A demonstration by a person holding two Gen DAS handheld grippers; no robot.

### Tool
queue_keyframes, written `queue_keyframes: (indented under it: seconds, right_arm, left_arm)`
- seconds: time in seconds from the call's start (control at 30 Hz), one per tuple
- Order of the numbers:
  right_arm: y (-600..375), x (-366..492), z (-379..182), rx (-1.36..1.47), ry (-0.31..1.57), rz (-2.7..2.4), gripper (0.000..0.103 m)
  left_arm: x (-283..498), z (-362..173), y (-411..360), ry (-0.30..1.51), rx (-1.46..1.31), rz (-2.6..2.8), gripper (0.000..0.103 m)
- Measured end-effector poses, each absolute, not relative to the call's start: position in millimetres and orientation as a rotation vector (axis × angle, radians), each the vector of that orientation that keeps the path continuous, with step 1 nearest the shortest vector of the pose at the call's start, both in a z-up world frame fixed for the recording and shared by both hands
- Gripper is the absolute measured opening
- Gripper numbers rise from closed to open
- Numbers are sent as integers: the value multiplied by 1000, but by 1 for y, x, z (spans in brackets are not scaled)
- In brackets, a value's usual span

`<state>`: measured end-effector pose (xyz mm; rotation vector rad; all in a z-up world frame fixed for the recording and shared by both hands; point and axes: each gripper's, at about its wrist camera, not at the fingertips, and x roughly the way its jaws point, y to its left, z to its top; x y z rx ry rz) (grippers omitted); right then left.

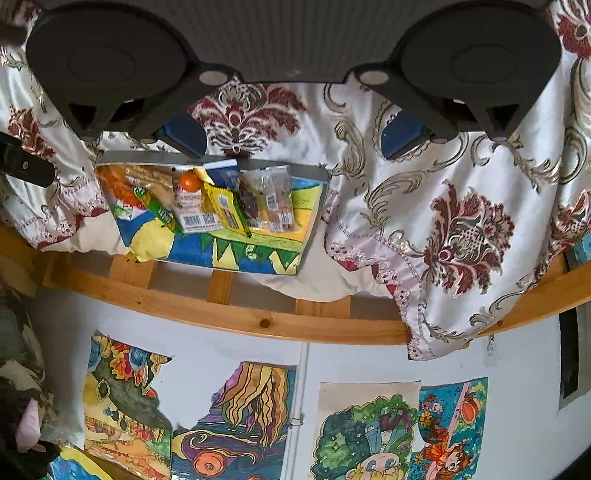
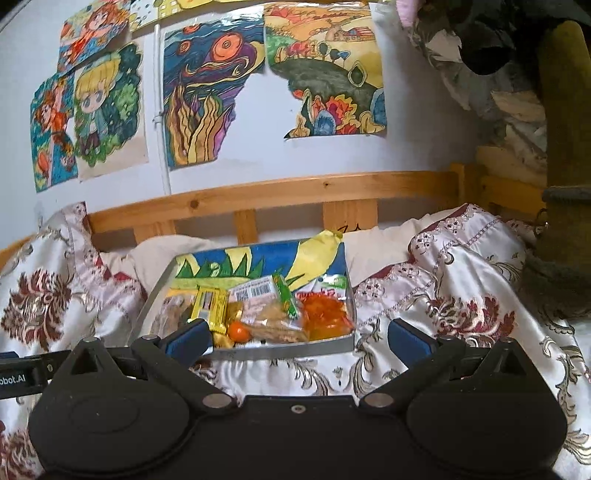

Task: Organize snacks

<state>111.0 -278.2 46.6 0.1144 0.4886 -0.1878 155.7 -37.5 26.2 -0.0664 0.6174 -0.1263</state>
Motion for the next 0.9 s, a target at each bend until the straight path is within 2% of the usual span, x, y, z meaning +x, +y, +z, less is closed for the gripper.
queue_keyframes:
  seconds: [0.9]
  right_arm:
    - [-251, 72, 44, 57, 503, -133, 102]
  left_arm:
    - [116, 23, -22, 630, -82, -88, 103]
